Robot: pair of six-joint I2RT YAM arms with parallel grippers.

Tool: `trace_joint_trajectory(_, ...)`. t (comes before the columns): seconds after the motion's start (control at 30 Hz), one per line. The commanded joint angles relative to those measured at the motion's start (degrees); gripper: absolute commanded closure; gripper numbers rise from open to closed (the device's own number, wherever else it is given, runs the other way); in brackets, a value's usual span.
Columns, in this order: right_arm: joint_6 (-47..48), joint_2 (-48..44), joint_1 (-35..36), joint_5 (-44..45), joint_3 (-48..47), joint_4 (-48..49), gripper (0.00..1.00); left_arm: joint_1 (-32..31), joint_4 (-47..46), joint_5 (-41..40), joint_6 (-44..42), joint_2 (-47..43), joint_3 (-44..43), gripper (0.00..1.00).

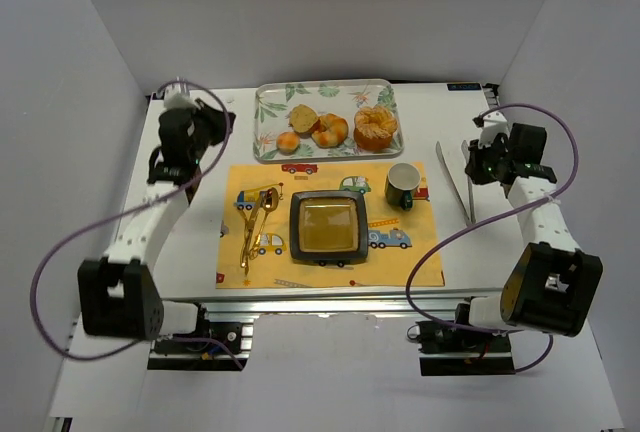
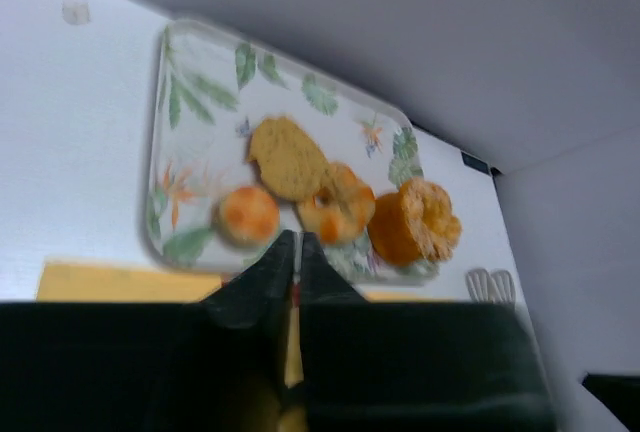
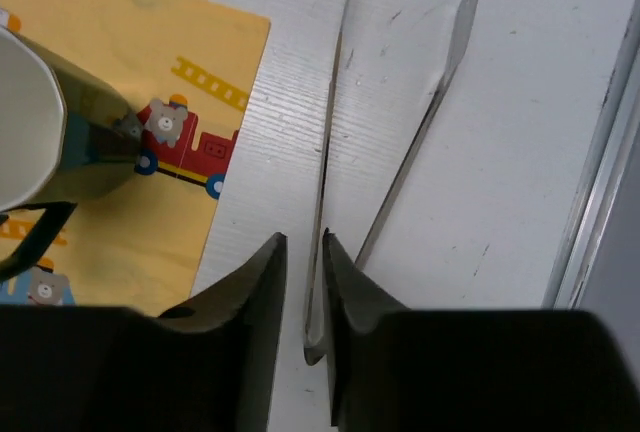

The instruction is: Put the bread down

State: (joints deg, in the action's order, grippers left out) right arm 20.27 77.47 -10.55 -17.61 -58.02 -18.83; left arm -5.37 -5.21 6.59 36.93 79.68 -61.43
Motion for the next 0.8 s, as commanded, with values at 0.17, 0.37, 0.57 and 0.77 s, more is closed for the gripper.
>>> trace_joint_trajectory(0.17, 4.88, 4.79, -0.44, 0.29, 1.77, 0.99, 0.11, 0.18, 9.86, -4.39, -1.68, -27.10, 25.82, 0.19)
trace_joint_trajectory(0.37, 0.47, 11.20, 0.17, 9.34, 0.28, 2.22, 0.11, 0.18, 13.91, -5.71, -1.60, -34.41, 30.48, 0.16)
trace_joint_trajectory(0.57, 0.39, 17.62, 1.14, 13.82, -1.04, 4.33, 0.11, 0.18, 14.00, -5.80, -1.59, -33.01, 29.88, 0.16)
trace_joint_trajectory(0.77, -1.02, 22.80, 1.14, 12.43, -1.57, 6.79, 0.17, 0.18, 13.21, -5.45, -0.81, -32.39, 30.23, 0.16)
